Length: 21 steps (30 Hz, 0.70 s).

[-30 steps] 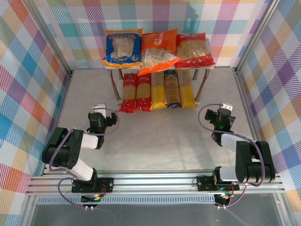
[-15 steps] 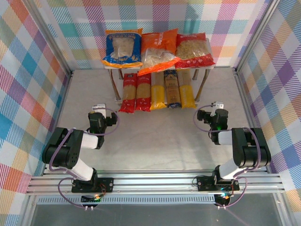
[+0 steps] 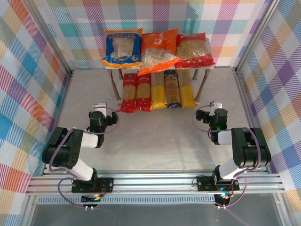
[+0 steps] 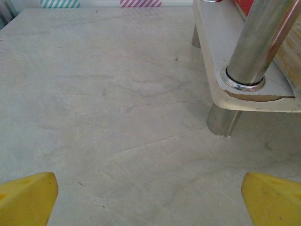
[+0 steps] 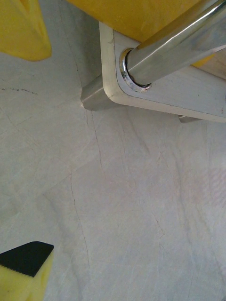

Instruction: Place and organize the pasta boxes and bags onto the shelf

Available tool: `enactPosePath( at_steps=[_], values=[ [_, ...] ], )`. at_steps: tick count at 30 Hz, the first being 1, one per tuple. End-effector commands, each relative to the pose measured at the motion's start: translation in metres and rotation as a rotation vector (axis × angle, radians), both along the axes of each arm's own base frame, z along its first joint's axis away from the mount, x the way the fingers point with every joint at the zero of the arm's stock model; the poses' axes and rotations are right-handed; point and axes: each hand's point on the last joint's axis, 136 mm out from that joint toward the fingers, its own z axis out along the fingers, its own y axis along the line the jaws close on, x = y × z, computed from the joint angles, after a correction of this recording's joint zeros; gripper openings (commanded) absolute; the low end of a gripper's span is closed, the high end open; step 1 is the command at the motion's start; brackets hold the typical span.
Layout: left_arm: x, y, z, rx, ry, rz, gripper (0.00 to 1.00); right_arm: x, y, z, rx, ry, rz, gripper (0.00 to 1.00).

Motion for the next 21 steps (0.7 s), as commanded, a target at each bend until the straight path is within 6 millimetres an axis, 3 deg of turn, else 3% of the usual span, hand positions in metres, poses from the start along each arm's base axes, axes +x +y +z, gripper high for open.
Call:
enactPosePath(
  at_steps=[1, 21],
  values=[
    [0.0052, 0.0025, 0.0034, -0.014, -0.009, 0.003, 1.0, 0.0097, 0.0038, 0.0188, -0.01, -0.067, 0.026, 0.99],
    [0.0057, 0.0018, 0.0024, -0.018, -0.002, -0.002, 1.0, 0.0096, 0.004, 0.0188, -0.01, -0.067, 0.026, 0.99]
  ],
)
